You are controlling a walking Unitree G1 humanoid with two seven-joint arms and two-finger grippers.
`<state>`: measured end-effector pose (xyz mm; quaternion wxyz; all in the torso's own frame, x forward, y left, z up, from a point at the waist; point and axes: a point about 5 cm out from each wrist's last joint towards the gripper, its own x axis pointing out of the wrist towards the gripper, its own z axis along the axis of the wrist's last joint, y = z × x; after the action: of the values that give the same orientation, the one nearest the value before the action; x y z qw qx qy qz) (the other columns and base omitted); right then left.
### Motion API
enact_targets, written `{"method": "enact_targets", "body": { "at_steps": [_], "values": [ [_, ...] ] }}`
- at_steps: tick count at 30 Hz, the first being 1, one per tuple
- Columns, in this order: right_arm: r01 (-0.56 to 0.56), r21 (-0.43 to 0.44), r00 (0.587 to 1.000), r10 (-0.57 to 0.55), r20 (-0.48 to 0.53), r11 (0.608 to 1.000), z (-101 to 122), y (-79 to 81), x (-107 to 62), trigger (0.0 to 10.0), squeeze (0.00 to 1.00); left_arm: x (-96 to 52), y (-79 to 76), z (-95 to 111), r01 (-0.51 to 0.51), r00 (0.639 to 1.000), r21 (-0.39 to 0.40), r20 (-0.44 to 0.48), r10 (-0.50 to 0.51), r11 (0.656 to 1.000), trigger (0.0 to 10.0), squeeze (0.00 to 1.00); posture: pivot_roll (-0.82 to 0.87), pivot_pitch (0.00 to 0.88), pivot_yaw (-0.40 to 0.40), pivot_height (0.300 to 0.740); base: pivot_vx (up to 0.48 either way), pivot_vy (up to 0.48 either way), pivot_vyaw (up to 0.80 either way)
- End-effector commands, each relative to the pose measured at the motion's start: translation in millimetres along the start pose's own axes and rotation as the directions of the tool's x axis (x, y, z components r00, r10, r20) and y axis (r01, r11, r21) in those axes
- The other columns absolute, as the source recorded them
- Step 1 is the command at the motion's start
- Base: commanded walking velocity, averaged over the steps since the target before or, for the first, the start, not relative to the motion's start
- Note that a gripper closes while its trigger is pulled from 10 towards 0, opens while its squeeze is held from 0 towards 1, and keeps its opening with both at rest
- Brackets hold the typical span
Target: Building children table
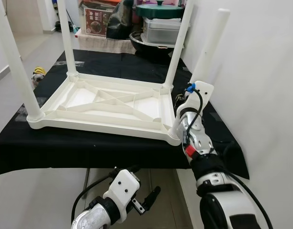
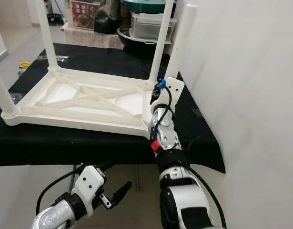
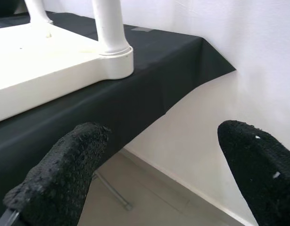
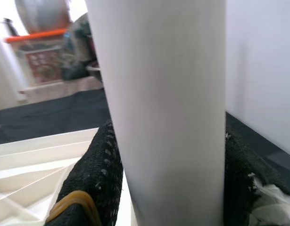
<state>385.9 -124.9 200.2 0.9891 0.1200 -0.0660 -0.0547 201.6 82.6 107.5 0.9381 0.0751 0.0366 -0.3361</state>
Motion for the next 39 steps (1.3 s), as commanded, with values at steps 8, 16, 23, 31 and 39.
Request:
{"method": "enact_targets", "body": {
  "at_steps": [8, 16, 23, 31, 39],
  "values": [
    [-0.392, -0.024, 0.918, 0.389, -0.082, 0.920, -21.9, -2.7, -30.0, 10.0, 0.00, -1.4, 24.9, 1.7, -0.077, 0.997, -0.062, -0.020, 0.076, 0.995, 10.0, 0.00, 0.12, 0.000, -0.133, 0.740, 0.000, 0.000, 0.00],
    [-0.501, -0.054, 0.860, 0.490, -0.142, 0.863, -33.5, -11.0, -44.9, 10.0, 0.00, -3.7, 36.6, -0.1, -0.099, 0.995, -0.045, -0.036, 0.097, 0.994, 10.0, 0.00, 0.12, 0.000, -0.133, 0.740, 0.000, 0.000, 0.00],
    [-0.570, -0.078, 0.810, 0.544, -0.219, 0.818, -48.1, -25.3, -57.7, 10.0, 0.00, -7.2, 43.6, -4.1, -0.111, 0.992, -0.025, -0.061, 0.109, 0.994, 10.0, 0.00, 0.12, 0.000, -0.132, 0.740, 0.000, 0.000, 0.00],
    [-0.678, -0.074, 0.724, 0.645, -0.245, 0.732, -45.2, -17.1, -63.7, 10.0, 0.00, -8.1, 49.0, -11.0, -0.121, 0.986, -0.025, -0.123, 0.117, 0.992, 10.0, 0.00, 0.12, 0.000, -0.136, 0.740, 0.000, 0.000, 0.00],
    [-0.704, -0.109, 0.682, 0.626, -0.378, 0.702, -50.8, -46.2, -57.1, 10.0, 0.00, -9.4, 54.9, -12.5, -0.139, 0.979, -0.032, -0.153, 0.133, 0.990, 10.0, 0.00, 0.11, 0.000, -0.124, 0.740, 0.000, 0.000, 0.00]
  ]
}}
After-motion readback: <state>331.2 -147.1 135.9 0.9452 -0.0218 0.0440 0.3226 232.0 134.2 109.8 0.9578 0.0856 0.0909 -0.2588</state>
